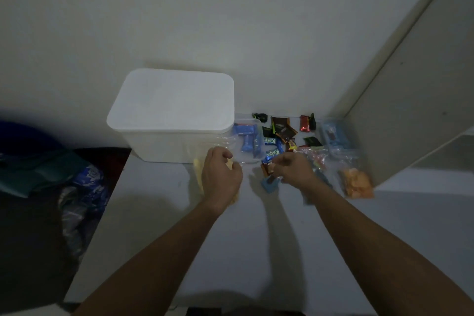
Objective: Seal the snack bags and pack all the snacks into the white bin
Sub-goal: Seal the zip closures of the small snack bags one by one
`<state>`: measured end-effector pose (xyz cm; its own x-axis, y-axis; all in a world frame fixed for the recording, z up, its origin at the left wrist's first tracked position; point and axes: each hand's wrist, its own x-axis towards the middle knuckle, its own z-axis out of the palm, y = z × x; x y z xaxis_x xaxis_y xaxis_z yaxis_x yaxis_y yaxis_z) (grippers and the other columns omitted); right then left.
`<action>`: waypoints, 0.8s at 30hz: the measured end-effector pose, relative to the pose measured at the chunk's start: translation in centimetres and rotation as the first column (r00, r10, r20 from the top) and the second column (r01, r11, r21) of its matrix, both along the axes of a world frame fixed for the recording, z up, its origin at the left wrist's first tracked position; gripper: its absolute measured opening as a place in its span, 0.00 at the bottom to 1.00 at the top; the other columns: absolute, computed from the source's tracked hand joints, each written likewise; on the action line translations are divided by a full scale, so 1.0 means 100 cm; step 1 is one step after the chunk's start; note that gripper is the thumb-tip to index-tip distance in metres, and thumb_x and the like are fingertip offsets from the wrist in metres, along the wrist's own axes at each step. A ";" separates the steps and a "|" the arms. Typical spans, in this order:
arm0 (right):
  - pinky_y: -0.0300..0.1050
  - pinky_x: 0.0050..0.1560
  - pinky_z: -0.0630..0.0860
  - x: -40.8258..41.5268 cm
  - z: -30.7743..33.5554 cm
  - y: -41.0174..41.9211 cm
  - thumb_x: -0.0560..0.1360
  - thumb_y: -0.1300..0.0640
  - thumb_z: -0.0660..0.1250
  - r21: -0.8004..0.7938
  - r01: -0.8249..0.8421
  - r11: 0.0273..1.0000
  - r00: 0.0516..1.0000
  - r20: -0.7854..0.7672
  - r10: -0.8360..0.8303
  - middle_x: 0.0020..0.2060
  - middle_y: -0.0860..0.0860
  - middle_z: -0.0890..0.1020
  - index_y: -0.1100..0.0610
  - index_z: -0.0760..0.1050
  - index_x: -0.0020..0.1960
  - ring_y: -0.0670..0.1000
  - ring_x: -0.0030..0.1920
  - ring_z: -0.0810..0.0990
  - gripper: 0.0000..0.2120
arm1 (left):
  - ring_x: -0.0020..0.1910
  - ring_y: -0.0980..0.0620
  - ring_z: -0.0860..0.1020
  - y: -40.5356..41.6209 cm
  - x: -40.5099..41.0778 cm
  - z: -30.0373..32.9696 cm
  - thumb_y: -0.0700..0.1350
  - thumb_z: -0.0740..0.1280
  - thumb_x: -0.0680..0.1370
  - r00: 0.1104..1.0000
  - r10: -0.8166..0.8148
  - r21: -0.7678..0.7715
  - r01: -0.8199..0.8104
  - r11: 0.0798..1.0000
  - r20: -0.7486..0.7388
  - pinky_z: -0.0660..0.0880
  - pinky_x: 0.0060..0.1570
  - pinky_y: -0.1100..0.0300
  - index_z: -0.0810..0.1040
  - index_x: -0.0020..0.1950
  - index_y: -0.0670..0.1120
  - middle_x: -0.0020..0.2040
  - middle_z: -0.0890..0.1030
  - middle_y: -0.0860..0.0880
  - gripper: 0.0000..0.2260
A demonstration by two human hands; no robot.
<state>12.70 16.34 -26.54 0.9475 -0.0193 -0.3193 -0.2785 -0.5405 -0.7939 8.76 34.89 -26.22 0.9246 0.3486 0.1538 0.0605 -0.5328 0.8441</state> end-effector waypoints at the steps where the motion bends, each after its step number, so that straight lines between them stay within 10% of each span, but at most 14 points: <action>1: 0.42 0.42 0.79 -0.001 0.001 -0.011 0.75 0.60 0.69 -0.007 0.019 1.000 1.000 -0.007 -0.020 0.47 0.55 0.82 0.60 0.78 0.53 0.52 0.47 0.81 0.08 | 0.42 0.53 0.73 -0.009 0.002 0.000 0.37 0.70 0.70 0.999 -0.039 -0.008 0.039 0.999 -0.010 0.72 0.41 0.60 0.74 0.46 0.46 0.43 0.75 0.51 0.09; 9: 0.51 0.52 0.80 -0.006 -0.009 -0.107 0.72 0.59 0.71 -0.171 0.182 0.968 0.981 -0.029 -0.190 0.44 0.54 0.83 0.54 0.79 0.43 0.54 0.47 0.82 0.02 | 0.41 0.50 0.77 -0.097 0.024 -0.016 0.42 0.72 0.71 0.860 -0.346 -0.182 0.297 0.937 -0.376 0.73 0.42 0.59 0.78 0.45 0.46 0.38 0.78 0.50 0.05; 13: 0.44 0.50 0.75 -0.010 -0.019 -0.137 0.74 0.59 0.69 -0.186 0.173 0.967 0.978 -0.081 -0.191 0.53 0.56 0.79 0.60 0.74 0.61 0.51 0.49 0.76 0.16 | 0.40 0.52 0.76 -0.141 0.032 -0.029 0.41 0.71 0.72 0.756 -0.431 -0.271 0.337 0.902 -0.493 0.71 0.39 0.61 0.77 0.39 0.45 0.38 0.77 0.48 0.04; 24: 0.51 0.61 0.73 0.008 -0.040 -0.172 0.75 0.61 0.66 -0.149 -0.015 0.989 0.981 -0.193 -0.014 0.65 0.61 0.74 0.64 0.66 0.69 0.58 0.63 0.74 0.24 | 0.44 0.55 0.75 -0.192 0.056 -0.049 0.36 0.65 0.76 0.667 -0.499 -0.493 0.221 0.842 -0.553 0.70 0.37 0.63 0.72 0.63 0.43 0.48 0.77 0.49 0.16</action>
